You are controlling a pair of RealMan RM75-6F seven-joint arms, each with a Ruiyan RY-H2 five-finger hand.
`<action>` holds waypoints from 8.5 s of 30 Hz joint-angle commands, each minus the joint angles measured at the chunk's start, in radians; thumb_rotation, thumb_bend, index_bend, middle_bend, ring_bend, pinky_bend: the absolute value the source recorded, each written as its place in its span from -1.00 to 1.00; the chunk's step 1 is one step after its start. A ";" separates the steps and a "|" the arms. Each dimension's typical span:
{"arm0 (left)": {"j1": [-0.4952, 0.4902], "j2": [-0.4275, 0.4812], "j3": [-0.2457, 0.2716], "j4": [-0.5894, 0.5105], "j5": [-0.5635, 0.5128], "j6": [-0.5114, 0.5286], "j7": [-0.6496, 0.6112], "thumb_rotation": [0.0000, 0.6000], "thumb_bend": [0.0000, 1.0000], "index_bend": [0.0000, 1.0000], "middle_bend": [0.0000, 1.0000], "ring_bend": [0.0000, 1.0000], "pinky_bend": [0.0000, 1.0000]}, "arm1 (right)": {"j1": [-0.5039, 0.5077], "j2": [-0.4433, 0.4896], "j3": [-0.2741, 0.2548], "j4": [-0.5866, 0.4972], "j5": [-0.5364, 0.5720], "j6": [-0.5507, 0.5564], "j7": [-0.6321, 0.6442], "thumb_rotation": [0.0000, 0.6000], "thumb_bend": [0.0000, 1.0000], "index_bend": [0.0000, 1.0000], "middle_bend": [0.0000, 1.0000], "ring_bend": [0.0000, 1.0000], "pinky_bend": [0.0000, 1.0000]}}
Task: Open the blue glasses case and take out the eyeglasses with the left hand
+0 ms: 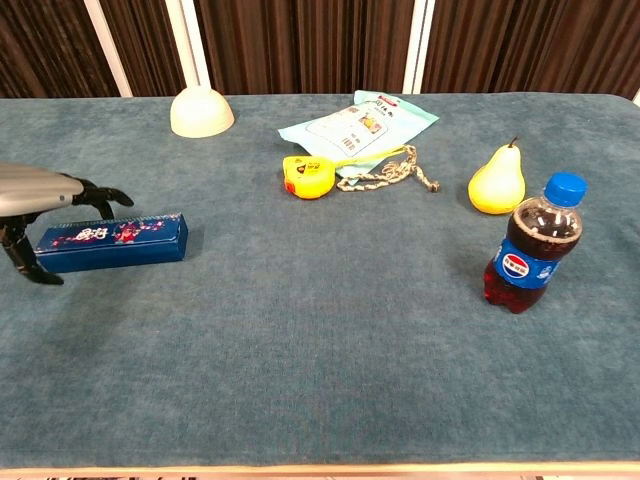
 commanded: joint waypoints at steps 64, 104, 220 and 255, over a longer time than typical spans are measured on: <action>0.092 -0.076 -0.060 0.034 -0.068 0.138 0.030 1.00 0.10 -0.82 -0.31 -0.98 -0.87 | 0.000 0.002 -0.003 -0.008 -0.004 0.001 0.003 1.00 -0.66 -1.00 -1.00 -1.00 -0.58; 0.095 -0.077 -0.151 0.115 -0.108 0.190 -0.011 1.00 0.03 -0.88 -0.57 -0.99 -0.87 | -0.003 0.001 0.000 -0.009 -0.003 0.007 0.004 1.00 -0.66 -1.00 -1.00 -1.00 -0.58; -0.268 0.160 0.198 -0.302 -0.577 0.049 0.362 1.00 -0.37 -0.51 0.99 0.80 0.95 | -0.004 0.007 -0.005 -0.020 -0.003 0.000 0.010 1.00 -0.63 -1.00 -1.00 -1.00 -0.58; 0.035 -0.015 0.068 -0.256 -0.283 0.386 0.200 1.00 -0.36 -0.11 1.00 0.86 1.00 | -0.004 0.012 -0.007 -0.028 -0.006 -0.004 0.025 1.00 -0.63 -1.00 -1.00 -1.00 -0.58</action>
